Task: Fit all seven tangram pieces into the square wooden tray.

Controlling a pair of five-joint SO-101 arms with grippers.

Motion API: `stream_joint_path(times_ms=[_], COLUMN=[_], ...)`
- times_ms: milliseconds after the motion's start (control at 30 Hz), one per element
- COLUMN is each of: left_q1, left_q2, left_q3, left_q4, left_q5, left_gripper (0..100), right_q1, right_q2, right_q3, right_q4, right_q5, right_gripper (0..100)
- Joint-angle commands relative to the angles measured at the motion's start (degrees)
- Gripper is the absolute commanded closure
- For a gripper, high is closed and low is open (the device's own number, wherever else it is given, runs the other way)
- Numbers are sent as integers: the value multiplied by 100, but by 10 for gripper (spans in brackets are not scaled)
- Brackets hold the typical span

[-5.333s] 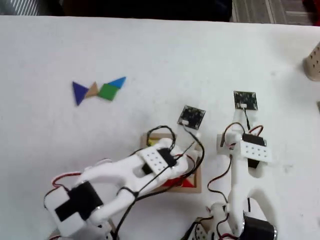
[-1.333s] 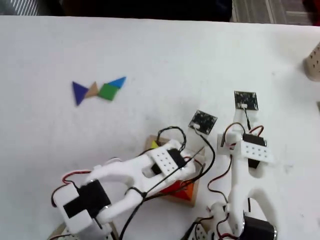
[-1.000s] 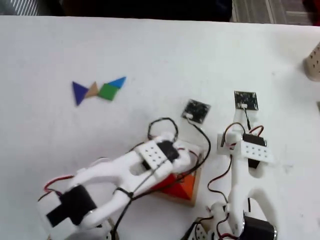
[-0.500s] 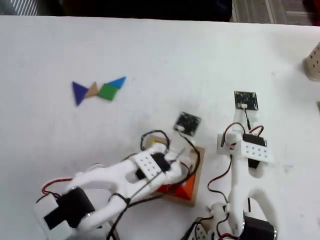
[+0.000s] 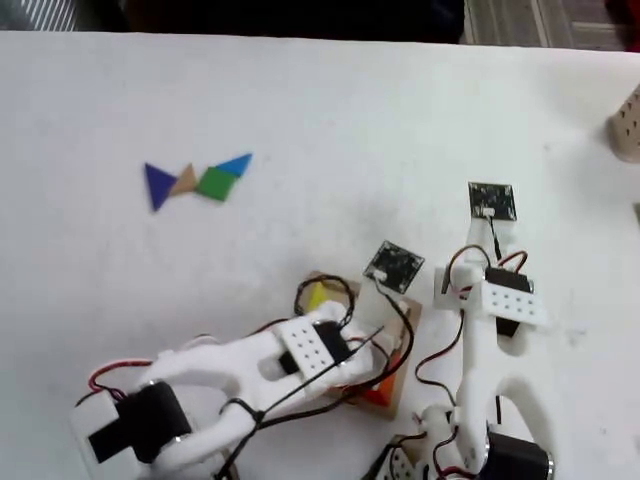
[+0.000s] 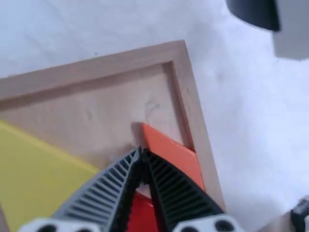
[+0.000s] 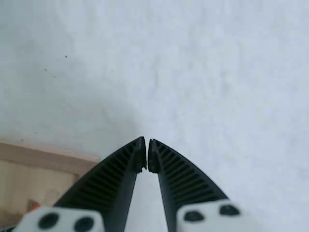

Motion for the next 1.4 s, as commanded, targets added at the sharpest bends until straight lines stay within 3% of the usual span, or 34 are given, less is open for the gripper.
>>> stream_joint_path(times_ms=[0, 167, 333, 433, 567, 633, 800, 900, 1100, 1367], left_q1=[-356, -734, -1068, -1648, -2826, -3389, -4769, -5446, -5763, -5763], left_q2=[-277, -321, -1086, -1780, -2466, -2598, -2624, -2607, -1886, -13], left_q3=[-70, -167, -527, -642, -642, -651, -888, -1073, -1477, -2971], left_q4=[-88, -44, 958, 1451, 1495, 1495, 1538, 1538, 1556, 1618], left_q5=[-35, -97, -914, -1222, -1714, -1802, -1811, -1829, -2215, -2277], left_gripper=[977, 977, 976, 976, 975, 940, 715, 683, 683, 683], right_q1=[-75, -75, -75, -75, -75, -75, -75, -75, -75, -75], right_q2=[-136, -136, -154, -154, -145, -136, -136, -136, -136, -136], right_q3=[-211, -211, -211, -211, -211, -211, -211, -211, -211, -202], right_q4=[13, 13, 13, 13, 13, 13, 13, 13, 13, 13], right_q5=[53, 53, 53, 53, 53, 53, 53, 53, 53, 53], right_gripper=[981, 981, 981, 981, 981, 981, 981, 981, 981, 981])
